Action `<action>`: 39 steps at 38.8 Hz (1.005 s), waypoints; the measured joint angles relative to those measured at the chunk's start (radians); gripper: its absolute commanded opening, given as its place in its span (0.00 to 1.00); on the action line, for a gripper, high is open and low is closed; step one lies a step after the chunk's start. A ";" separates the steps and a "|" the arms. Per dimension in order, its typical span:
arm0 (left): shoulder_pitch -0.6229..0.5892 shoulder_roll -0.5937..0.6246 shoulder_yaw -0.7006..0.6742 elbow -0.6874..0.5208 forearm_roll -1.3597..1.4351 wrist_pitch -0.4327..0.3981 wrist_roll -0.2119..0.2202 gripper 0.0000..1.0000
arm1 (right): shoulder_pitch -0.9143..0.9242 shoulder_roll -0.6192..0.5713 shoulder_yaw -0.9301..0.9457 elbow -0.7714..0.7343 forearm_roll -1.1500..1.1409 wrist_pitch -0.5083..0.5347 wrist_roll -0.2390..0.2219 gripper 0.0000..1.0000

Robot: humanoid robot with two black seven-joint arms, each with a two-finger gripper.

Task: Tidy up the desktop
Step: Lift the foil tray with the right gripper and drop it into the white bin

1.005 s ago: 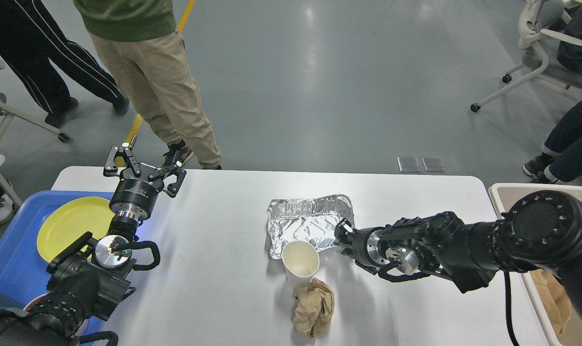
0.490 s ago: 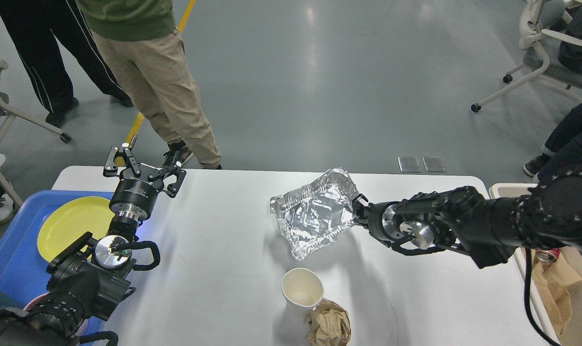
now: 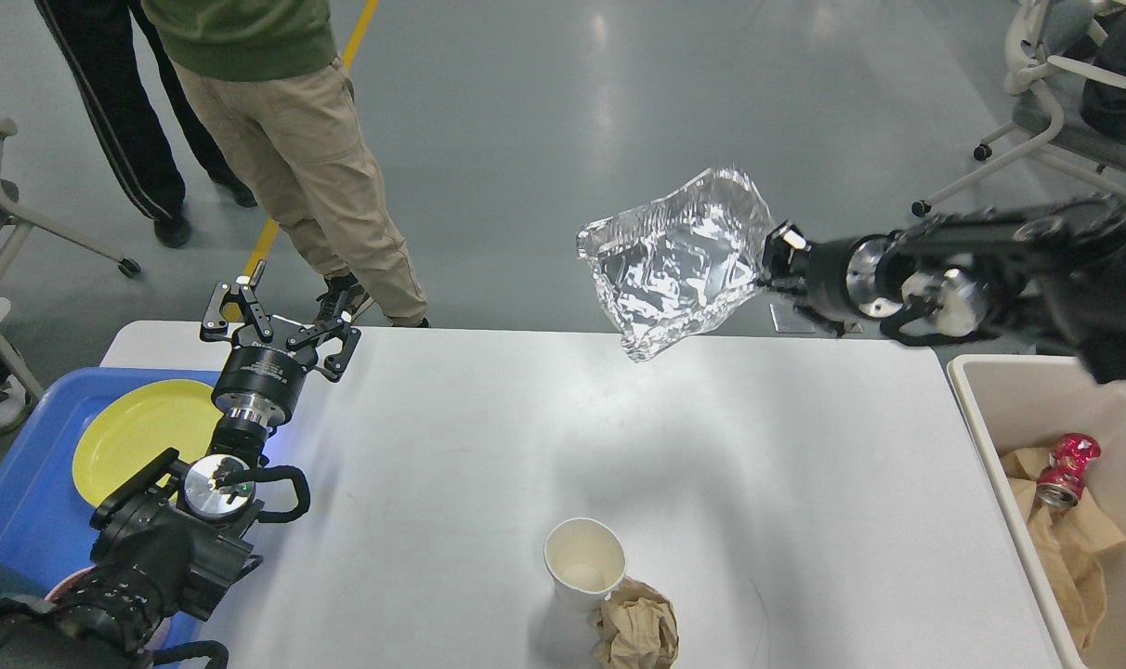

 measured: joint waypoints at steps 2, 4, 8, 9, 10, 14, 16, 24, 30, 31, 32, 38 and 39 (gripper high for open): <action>0.000 0.000 0.000 0.000 0.000 0.000 0.000 0.96 | 0.059 -0.022 -0.004 0.043 -0.052 0.053 -0.002 0.00; 0.000 0.000 0.000 0.000 0.000 0.000 0.000 0.96 | 0.129 -0.040 -0.007 0.104 -0.116 0.109 -0.002 0.00; 0.000 0.000 0.000 0.000 0.000 0.000 0.000 0.96 | 0.271 -0.054 -0.029 0.241 -0.218 0.198 0.000 0.00; 0.000 0.000 0.000 0.000 0.000 0.000 0.000 0.96 | 0.303 -0.054 -0.037 0.273 -0.235 0.214 0.002 0.00; 0.000 0.000 0.000 0.000 0.000 0.000 0.000 0.96 | 0.335 -0.054 -0.045 0.303 -0.249 0.229 0.003 0.00; 0.000 0.000 0.000 0.001 0.000 0.000 0.000 0.96 | 0.447 -0.049 -0.075 0.426 -0.287 0.278 0.005 0.00; 0.000 0.000 0.000 0.001 0.000 0.000 0.000 0.96 | 0.461 -0.049 -0.085 0.441 -0.295 0.282 0.005 0.00; -0.001 0.000 0.000 0.001 0.000 0.000 0.000 0.96 | 0.346 -0.070 -0.225 0.312 -0.404 0.256 0.005 0.00; -0.001 0.000 0.000 0.001 0.000 0.000 0.000 0.96 | 0.108 -0.134 -0.268 0.035 -0.473 0.199 0.005 0.00; -0.001 0.000 0.000 0.001 0.000 0.000 0.000 0.96 | 0.064 -0.141 -0.270 -0.015 -0.477 0.192 0.005 0.00; -0.001 0.000 0.000 0.001 0.000 0.000 0.000 0.96 | 0.020 -0.147 -0.271 -0.069 -0.479 0.186 0.005 0.00; -0.001 0.000 0.000 0.001 0.000 0.000 0.000 0.96 | -0.296 -0.155 -0.257 -0.519 -0.469 0.143 0.005 0.00; -0.001 0.000 0.000 0.001 0.000 0.000 0.000 0.96 | -0.368 -0.151 -0.248 -0.624 -0.456 0.130 0.003 0.00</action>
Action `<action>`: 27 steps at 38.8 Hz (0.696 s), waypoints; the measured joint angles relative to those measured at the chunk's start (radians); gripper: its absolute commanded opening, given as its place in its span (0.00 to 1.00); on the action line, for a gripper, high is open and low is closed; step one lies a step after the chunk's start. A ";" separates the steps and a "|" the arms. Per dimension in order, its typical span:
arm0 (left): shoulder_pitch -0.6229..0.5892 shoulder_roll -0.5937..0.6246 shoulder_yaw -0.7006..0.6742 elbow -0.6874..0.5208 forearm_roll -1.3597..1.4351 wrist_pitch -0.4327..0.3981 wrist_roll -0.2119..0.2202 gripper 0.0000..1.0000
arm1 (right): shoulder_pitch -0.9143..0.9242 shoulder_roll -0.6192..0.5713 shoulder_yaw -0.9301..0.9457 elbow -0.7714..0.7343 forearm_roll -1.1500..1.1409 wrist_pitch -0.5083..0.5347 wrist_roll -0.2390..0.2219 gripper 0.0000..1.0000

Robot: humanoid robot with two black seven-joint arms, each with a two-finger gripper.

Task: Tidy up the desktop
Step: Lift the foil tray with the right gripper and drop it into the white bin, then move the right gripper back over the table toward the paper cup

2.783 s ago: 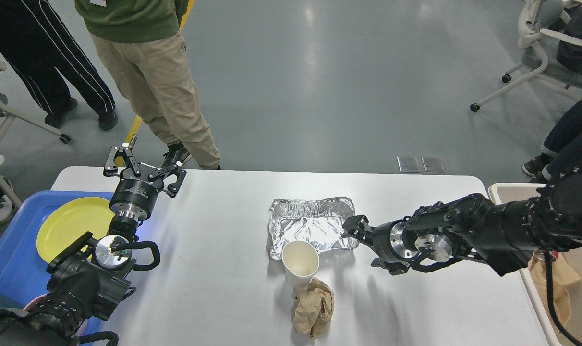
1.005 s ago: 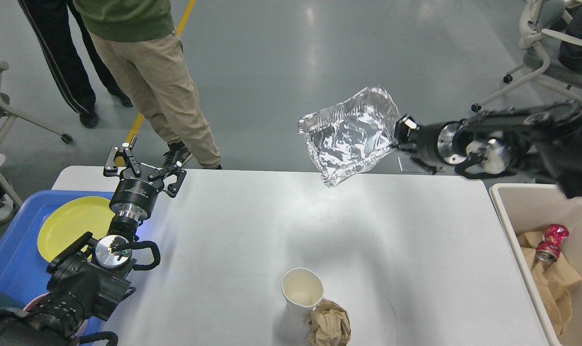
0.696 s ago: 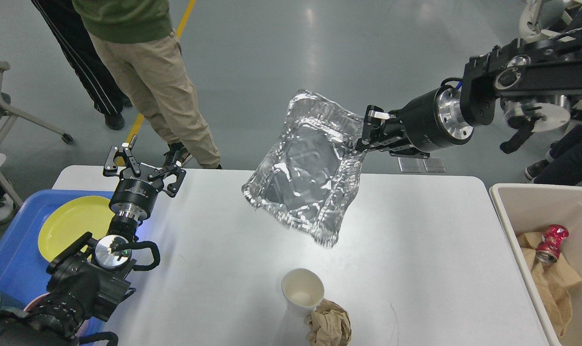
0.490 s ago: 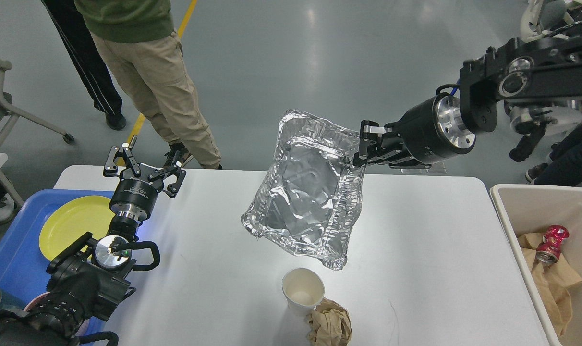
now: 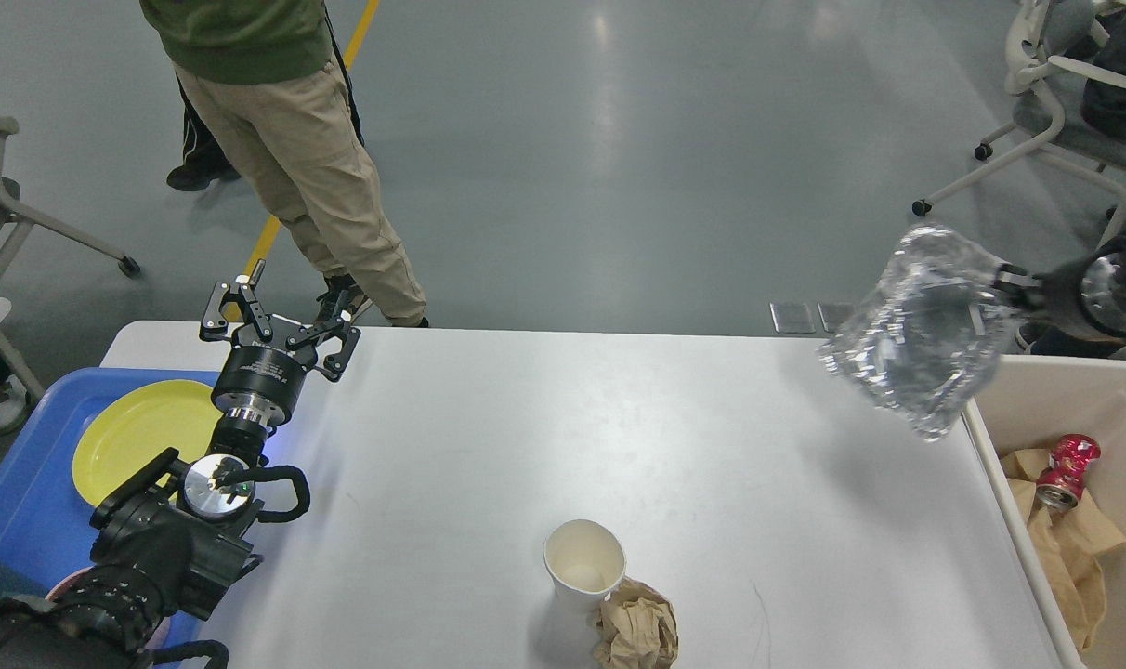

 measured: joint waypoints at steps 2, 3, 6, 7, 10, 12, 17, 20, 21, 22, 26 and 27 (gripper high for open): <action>0.000 0.000 0.000 0.000 0.000 0.000 0.000 0.96 | -0.136 0.015 0.022 -0.184 0.040 -0.019 -0.004 0.00; 0.000 0.000 0.000 0.000 0.000 0.000 0.000 0.96 | -0.197 0.027 0.034 -0.260 0.064 -0.026 -0.007 0.00; 0.001 0.000 0.000 0.000 0.000 0.000 0.000 0.96 | -0.382 0.075 0.072 -0.466 0.163 -0.041 -0.028 0.00; 0.001 0.000 0.000 0.000 0.000 0.000 0.000 0.96 | -0.429 0.087 0.082 -0.515 0.195 -0.046 -0.040 0.00; 0.001 0.000 0.000 0.000 0.000 0.000 0.000 0.96 | -0.547 0.111 0.112 -0.622 0.293 -0.080 -0.090 0.00; 0.001 0.000 0.000 0.000 0.000 0.000 0.000 0.96 | -0.598 0.117 0.129 -0.652 0.340 -0.117 -0.119 0.00; 0.001 0.000 0.000 0.000 0.000 0.000 0.000 0.96 | -0.671 0.124 0.156 -0.671 0.387 -0.221 -0.156 0.00; 0.001 0.000 0.000 0.000 0.000 0.000 0.000 0.96 | -0.693 0.128 0.168 -0.672 0.394 -0.259 -0.164 0.00; 0.001 0.000 0.000 0.000 0.000 0.000 0.000 0.96 | -0.696 0.129 0.171 -0.672 0.395 -0.265 -0.165 0.02; 0.001 0.000 0.000 0.000 0.000 0.000 0.000 0.96 | -0.699 0.129 0.174 -0.673 0.395 -0.270 -0.166 0.48; 0.001 0.000 0.000 0.000 0.000 0.000 0.000 0.96 | -0.704 0.134 0.174 -0.673 0.392 -0.278 -0.167 1.00; 0.001 0.000 0.000 0.000 0.000 0.000 0.000 0.96 | -0.704 0.137 0.173 -0.673 0.390 -0.278 -0.167 1.00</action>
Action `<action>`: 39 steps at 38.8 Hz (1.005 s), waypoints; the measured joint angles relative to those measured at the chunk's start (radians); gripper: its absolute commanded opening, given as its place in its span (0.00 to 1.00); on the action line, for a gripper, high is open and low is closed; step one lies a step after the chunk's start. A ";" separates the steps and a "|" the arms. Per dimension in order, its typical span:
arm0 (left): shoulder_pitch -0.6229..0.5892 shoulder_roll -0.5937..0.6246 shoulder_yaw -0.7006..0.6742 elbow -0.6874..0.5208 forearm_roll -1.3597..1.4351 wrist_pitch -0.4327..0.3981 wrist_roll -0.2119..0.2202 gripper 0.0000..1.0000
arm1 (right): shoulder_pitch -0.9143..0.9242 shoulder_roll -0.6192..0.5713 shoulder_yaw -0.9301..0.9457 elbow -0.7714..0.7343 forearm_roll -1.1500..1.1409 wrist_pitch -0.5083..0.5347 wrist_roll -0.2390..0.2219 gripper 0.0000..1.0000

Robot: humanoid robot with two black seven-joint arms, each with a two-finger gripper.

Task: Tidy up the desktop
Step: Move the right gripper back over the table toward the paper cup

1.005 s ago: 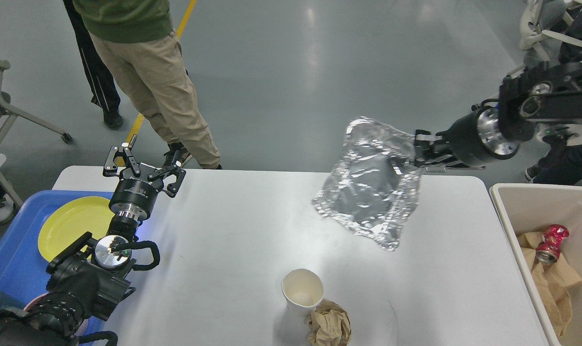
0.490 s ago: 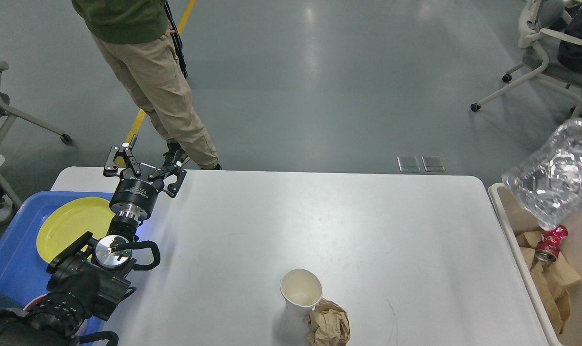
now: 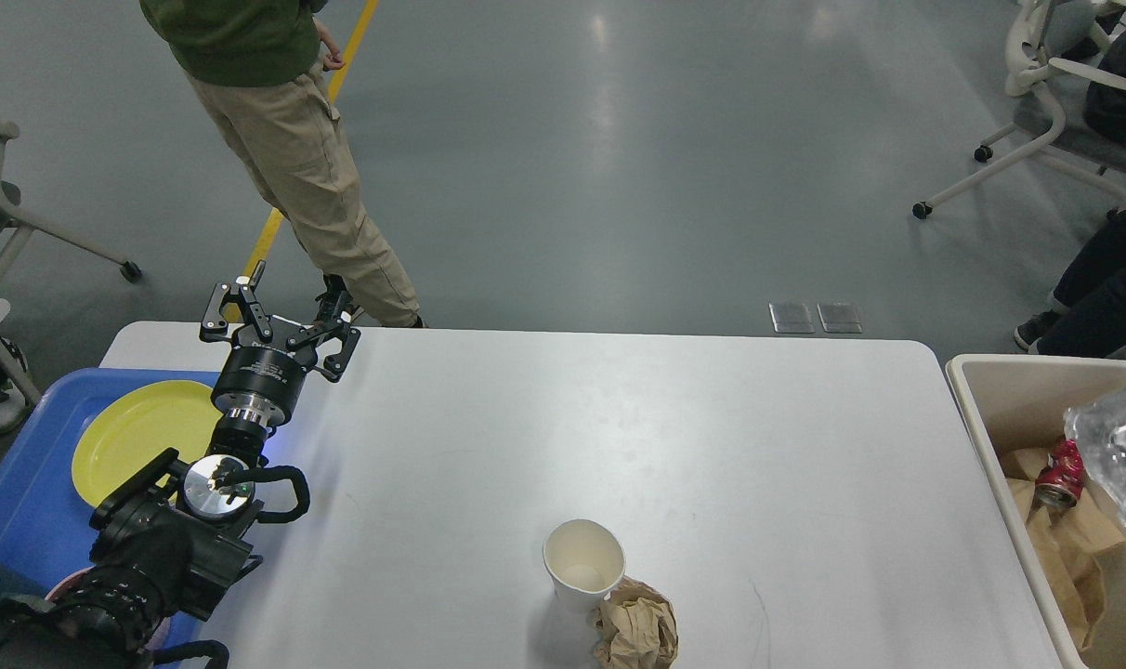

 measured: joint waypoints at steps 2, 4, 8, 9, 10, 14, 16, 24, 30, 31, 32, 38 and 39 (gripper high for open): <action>0.000 0.000 0.000 0.000 0.000 0.001 0.000 0.96 | -0.001 0.014 -0.002 0.001 -0.002 0.000 0.000 1.00; 0.000 0.000 0.000 0.000 0.000 0.001 0.000 0.96 | -0.001 0.022 -0.006 0.001 -0.003 0.000 0.000 1.00; 0.000 0.000 0.000 0.000 0.000 0.001 0.000 0.96 | -0.002 0.043 -0.007 0.002 -0.005 0.002 0.000 1.00; 0.000 0.000 0.000 0.000 0.000 0.001 0.000 0.96 | -0.001 0.046 -0.007 0.002 -0.005 0.002 0.000 1.00; 0.000 0.000 0.000 0.000 0.000 0.001 0.000 0.96 | 0.000 0.052 -0.006 0.002 -0.005 0.002 0.000 1.00; 0.000 0.000 0.000 0.000 0.000 0.001 0.000 0.96 | 0.009 0.060 -0.005 0.001 -0.005 0.002 0.000 1.00; 0.000 0.000 0.000 0.000 0.000 0.001 0.000 0.96 | 0.018 0.069 -0.006 0.001 -0.005 0.003 -0.001 1.00; 0.000 0.000 0.000 0.000 0.000 0.001 0.000 0.96 | 0.094 0.116 -0.011 -0.001 -0.008 0.004 -0.027 1.00; 0.000 0.000 0.000 0.000 0.000 0.001 0.000 0.96 | 0.192 0.126 -0.002 0.032 -0.007 0.017 -0.034 1.00; 0.000 0.000 0.000 0.000 0.000 0.001 0.000 0.96 | 0.218 0.126 0.001 0.049 -0.006 0.021 -0.034 1.00; 0.000 0.000 0.000 0.000 0.000 0.001 0.000 0.96 | 0.248 0.125 0.003 0.072 -0.006 0.025 -0.034 1.00; 0.000 0.000 0.000 0.000 0.000 0.001 0.000 0.96 | 0.482 0.083 0.007 0.326 -0.004 0.044 -0.032 1.00; 0.000 0.000 0.000 0.000 0.000 0.001 0.000 0.96 | 0.533 0.063 0.007 0.387 -0.004 0.051 -0.030 1.00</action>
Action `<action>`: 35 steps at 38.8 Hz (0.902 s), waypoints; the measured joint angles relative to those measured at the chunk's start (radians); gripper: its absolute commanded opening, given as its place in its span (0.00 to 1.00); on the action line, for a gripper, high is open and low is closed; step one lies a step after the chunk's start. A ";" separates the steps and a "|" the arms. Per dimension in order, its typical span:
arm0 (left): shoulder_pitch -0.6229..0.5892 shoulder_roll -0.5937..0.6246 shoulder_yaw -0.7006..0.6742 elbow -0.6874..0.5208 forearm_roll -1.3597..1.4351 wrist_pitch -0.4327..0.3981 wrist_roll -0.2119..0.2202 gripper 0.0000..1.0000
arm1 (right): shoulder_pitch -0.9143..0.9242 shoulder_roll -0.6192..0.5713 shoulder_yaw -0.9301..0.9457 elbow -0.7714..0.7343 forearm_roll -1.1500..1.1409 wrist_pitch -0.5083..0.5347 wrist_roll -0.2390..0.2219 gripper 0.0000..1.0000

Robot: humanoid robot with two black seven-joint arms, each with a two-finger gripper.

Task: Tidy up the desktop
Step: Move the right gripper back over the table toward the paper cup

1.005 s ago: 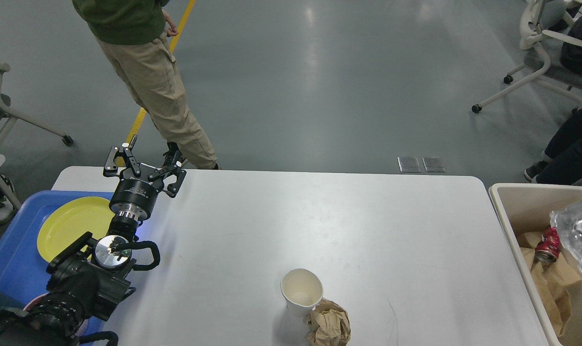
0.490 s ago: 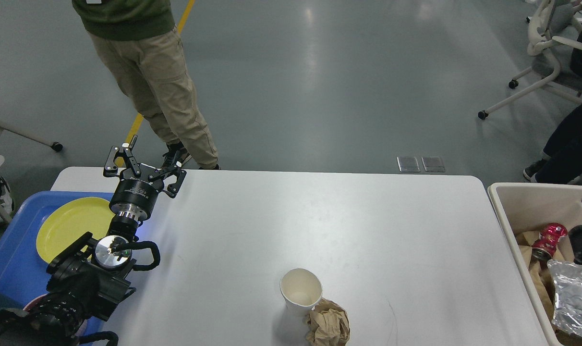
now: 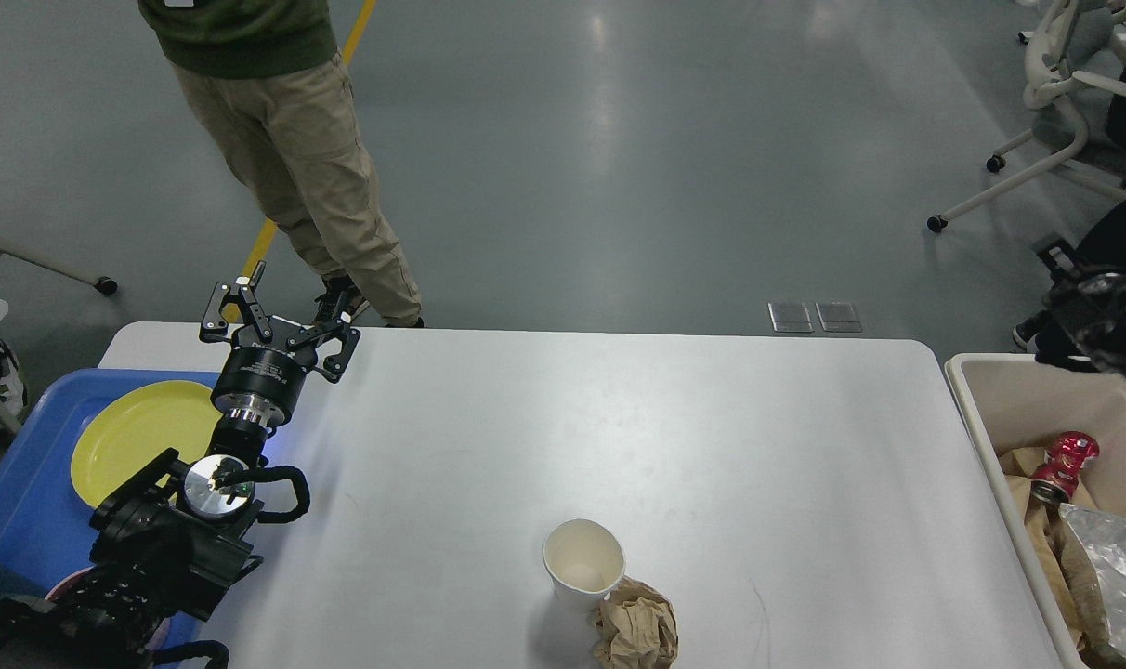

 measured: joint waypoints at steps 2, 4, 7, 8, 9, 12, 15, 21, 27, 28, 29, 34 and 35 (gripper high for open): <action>0.000 0.000 0.000 0.000 0.000 0.000 0.000 0.96 | 0.083 -0.034 -0.003 0.106 -0.001 0.017 0.003 1.00; 0.000 0.000 0.000 0.000 0.000 -0.001 0.000 0.96 | 0.215 -0.088 -0.014 0.305 -0.011 0.065 0.010 1.00; 0.000 0.000 0.000 0.000 0.000 -0.001 0.000 0.96 | 0.344 -0.143 -0.025 0.509 -0.051 0.129 0.022 1.00; 0.000 0.000 0.000 0.000 0.000 -0.002 0.000 0.96 | 0.398 -0.164 -0.029 0.592 -0.080 0.157 0.030 1.00; 0.000 0.000 0.000 0.000 0.000 -0.002 0.000 0.96 | 0.440 -0.178 -0.031 0.655 -0.106 0.178 0.036 1.00; 0.000 0.000 0.000 -0.001 0.000 -0.002 0.000 0.96 | 0.589 -0.211 -0.035 0.904 -0.212 0.242 0.056 1.00; 0.000 0.000 0.000 -0.001 0.000 -0.002 0.000 0.96 | 0.694 -0.216 -0.037 1.114 -0.269 0.262 0.060 1.00; 0.000 0.000 0.000 -0.001 0.000 -0.002 0.000 0.96 | 0.849 -0.164 -0.049 1.397 -0.294 0.299 0.061 1.00; 0.000 0.000 0.000 -0.001 0.000 -0.002 0.000 0.96 | 0.828 -0.057 -0.104 1.429 -0.293 0.333 0.061 1.00; 0.000 0.000 0.000 -0.001 0.000 -0.002 0.000 0.96 | 0.808 -0.031 -0.111 1.432 -0.289 0.334 0.060 1.00; 0.000 0.000 0.000 0.000 0.000 -0.002 0.000 0.96 | 0.790 -0.010 -0.114 1.433 -0.283 0.333 0.060 1.00; 0.000 0.000 0.000 0.000 0.000 -0.002 0.000 0.96 | 0.671 0.128 -0.117 1.411 -0.180 0.276 0.059 1.00; 0.000 0.000 0.000 0.000 0.000 -0.002 0.000 0.96 | 0.648 0.153 -0.114 1.400 -0.152 0.258 0.059 1.00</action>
